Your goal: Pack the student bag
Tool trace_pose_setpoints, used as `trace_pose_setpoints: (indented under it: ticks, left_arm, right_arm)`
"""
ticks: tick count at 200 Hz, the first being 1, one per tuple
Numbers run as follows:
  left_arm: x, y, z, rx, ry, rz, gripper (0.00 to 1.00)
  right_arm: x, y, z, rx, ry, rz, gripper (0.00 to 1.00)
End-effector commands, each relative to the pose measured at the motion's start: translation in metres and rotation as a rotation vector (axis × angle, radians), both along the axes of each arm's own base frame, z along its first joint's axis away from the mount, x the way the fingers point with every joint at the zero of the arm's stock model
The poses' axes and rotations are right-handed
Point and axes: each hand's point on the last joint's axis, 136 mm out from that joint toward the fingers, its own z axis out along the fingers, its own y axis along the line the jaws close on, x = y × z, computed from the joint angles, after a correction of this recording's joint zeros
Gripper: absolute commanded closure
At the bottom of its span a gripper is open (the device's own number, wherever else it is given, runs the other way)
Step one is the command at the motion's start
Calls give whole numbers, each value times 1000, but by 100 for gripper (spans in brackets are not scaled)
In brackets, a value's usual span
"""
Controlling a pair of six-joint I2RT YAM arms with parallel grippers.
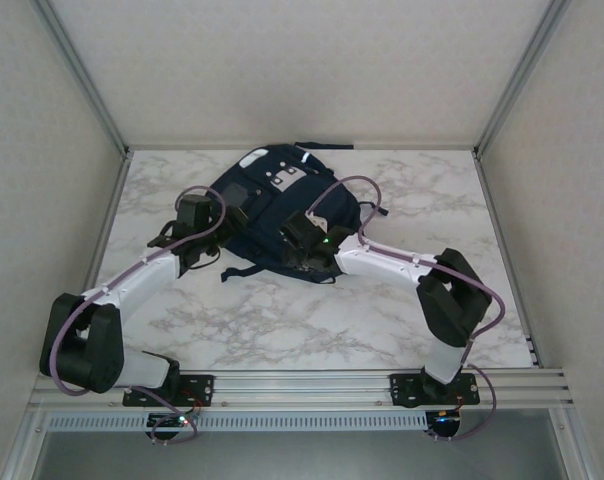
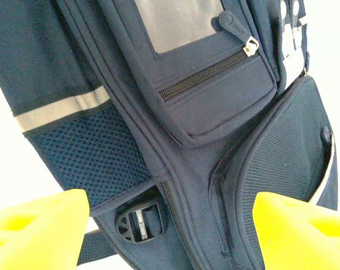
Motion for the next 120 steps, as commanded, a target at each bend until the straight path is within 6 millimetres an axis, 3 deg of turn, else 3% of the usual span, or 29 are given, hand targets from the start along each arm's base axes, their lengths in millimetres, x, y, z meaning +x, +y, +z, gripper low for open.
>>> trace_pose_setpoints:
  ticks: [1, 39, 87, 120]
  left_arm:
    - [-5, -7, 9, -9, -13, -6, 24]
    - [-7, -19, 15, -10, -25, -32, 23]
    - [-10, -27, 16, -4, -34, -40, 23]
    - [-9, -36, 14, -16, -34, -49, 23]
  right_arm:
    - [26, 0, 30, 88, -137, -83, 45]
    - [30, 6, 20, 73, -122, -81, 45]
    - [38, -20, 0, -98, -129, -159, 56]
    - [31, -33, 4, -163, -115, -140, 67]
